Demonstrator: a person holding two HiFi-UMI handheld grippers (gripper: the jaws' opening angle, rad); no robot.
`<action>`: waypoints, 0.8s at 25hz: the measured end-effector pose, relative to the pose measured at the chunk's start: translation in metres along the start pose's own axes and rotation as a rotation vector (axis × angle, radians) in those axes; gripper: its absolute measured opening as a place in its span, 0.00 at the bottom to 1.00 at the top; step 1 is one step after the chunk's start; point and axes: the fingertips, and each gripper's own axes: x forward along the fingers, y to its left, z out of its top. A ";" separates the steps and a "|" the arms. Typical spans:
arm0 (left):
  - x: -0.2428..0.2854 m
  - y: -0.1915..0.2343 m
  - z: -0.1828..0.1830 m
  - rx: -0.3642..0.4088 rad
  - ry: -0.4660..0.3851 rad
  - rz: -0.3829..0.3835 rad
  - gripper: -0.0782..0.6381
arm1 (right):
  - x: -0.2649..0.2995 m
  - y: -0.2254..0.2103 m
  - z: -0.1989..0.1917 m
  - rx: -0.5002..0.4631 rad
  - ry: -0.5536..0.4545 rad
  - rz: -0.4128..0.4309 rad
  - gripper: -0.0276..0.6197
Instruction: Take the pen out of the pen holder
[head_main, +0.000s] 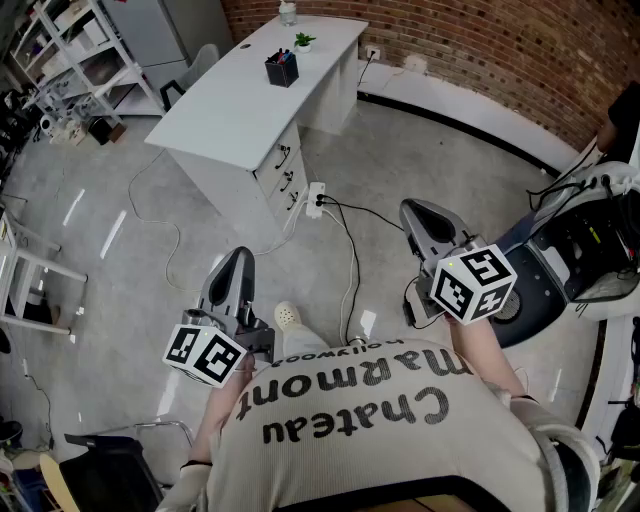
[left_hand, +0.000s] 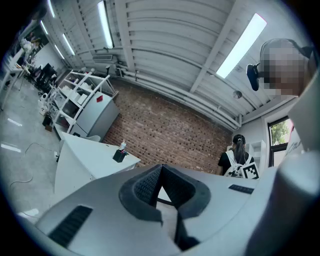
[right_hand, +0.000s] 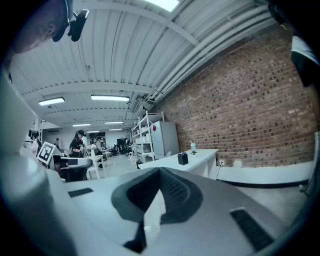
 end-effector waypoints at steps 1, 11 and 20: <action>-0.001 0.001 -0.001 -0.004 0.001 0.002 0.11 | 0.000 0.000 -0.001 -0.002 0.004 -0.003 0.05; 0.014 0.039 -0.003 -0.051 0.019 0.003 0.11 | 0.037 0.002 -0.008 -0.012 0.037 -0.021 0.05; 0.073 0.118 0.041 -0.081 -0.007 -0.031 0.11 | 0.131 0.005 0.024 0.030 -0.003 -0.039 0.05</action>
